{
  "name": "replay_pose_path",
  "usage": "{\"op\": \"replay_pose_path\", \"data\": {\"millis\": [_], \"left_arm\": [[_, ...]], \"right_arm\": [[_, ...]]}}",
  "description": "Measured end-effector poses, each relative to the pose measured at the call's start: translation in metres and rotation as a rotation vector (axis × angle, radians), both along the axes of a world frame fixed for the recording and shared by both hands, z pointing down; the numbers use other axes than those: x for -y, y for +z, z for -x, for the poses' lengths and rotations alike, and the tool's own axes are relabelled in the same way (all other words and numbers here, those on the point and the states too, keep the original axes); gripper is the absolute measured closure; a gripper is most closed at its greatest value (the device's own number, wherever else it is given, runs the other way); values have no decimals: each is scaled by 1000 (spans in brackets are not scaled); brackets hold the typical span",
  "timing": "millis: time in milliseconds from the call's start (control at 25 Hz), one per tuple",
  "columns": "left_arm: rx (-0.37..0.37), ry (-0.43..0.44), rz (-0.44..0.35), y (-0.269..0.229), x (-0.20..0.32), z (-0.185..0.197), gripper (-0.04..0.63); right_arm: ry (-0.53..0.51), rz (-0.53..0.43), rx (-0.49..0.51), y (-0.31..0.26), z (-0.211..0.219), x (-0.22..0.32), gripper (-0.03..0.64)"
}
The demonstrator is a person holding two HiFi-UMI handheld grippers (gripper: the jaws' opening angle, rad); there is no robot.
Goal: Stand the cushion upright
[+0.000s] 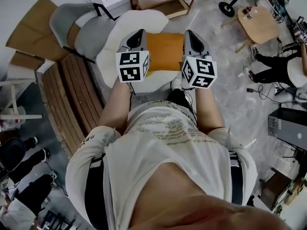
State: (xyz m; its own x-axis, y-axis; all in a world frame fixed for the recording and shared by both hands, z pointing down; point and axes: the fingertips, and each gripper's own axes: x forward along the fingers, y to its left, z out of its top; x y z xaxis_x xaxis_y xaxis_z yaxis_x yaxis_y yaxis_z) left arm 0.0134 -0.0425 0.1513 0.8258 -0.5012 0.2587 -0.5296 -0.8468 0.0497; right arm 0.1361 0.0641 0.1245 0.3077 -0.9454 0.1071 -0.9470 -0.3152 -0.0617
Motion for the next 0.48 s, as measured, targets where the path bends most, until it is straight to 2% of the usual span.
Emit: {"op": "replay_pose_path", "data": {"millis": [240,480], "left_arm": [[32,-127,42,22,35,-15,581],[93,-248,141,65,56,-12,580]], "right_arm": [[-119,69,28,28,-34,48,591],[-234,171,64,70,-51,84,591]]}}
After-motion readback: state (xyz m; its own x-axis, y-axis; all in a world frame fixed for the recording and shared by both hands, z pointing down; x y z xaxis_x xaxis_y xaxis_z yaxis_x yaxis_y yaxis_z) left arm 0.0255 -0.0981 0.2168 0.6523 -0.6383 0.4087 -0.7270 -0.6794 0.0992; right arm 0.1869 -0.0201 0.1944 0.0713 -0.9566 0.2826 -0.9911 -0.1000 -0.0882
